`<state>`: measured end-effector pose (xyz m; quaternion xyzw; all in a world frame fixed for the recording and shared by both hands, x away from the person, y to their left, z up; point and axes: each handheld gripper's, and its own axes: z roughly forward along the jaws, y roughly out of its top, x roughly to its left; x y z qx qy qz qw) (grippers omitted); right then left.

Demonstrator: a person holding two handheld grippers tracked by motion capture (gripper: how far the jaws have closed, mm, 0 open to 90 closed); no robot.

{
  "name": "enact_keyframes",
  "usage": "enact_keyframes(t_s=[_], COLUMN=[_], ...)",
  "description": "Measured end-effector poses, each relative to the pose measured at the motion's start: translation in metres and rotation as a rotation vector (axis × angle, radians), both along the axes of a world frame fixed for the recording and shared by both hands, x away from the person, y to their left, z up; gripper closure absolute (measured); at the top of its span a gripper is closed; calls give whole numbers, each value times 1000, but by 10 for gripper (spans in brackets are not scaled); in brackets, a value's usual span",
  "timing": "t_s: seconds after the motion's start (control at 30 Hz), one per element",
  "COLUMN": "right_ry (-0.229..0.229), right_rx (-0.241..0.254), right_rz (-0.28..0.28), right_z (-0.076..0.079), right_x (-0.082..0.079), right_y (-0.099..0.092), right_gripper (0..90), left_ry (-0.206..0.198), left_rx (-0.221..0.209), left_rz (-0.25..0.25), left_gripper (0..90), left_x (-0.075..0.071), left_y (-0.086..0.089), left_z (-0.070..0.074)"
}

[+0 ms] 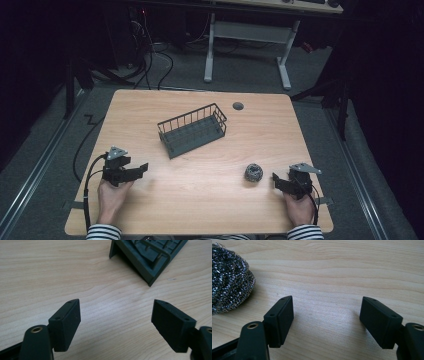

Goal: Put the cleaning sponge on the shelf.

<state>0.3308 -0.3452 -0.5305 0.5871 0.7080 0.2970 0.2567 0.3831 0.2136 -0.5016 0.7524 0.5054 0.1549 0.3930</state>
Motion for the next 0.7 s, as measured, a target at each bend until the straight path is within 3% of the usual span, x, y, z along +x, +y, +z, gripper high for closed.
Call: enact_keyframes(t_s=[0.27,0.7], right_ry=[0,2], right_rx=[0,-1], right_rz=[0,4], right_z=[0,0], right_x=[0,0], right_y=[0,0], right_gripper=[276,278], left_ry=[-18,-12], left_rx=[-32,-68], left_rz=[-10,-15], left_gripper=[211,169], left_x=[6,20], left_y=[-5,-15], left_z=[18,33])
